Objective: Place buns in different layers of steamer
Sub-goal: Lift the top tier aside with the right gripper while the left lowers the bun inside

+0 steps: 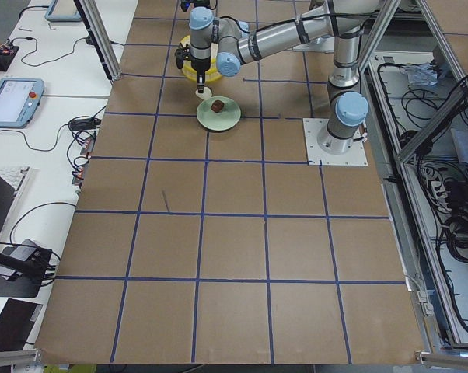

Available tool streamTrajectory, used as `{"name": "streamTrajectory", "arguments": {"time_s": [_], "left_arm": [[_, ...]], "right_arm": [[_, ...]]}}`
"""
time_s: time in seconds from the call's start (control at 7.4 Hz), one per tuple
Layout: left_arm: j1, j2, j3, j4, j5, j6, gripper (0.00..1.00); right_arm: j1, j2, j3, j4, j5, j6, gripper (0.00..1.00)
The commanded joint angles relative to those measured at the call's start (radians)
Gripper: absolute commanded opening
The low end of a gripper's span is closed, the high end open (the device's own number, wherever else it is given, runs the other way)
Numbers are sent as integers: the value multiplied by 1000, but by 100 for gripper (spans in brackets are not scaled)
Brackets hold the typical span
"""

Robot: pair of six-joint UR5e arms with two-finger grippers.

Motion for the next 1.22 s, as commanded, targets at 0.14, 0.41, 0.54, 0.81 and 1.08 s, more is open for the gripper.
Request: {"name": "streamTrajectory", "arguments": {"time_s": [0.14,0.41,0.54,0.81,1.08], "left_arm": [[-15,-2,-1,3,-1,-34,21],[-76,-7,15,19,-36,-179,21],[-114,-9,46,21,-50,-245,21],[-186,-45,100,42,-171,-505,21],[-257,-161,118,324,-257,-783,21]], "right_arm": [[-2,-19,-7,15,-9,-28,6],[-62,-54,-16,47,-32,-132,7],[-130,-51,-22,48,-32,-248,7],[-254,-38,-28,37,-81,-397,6],[-334,2,-32,29,-84,-520,7]]}}
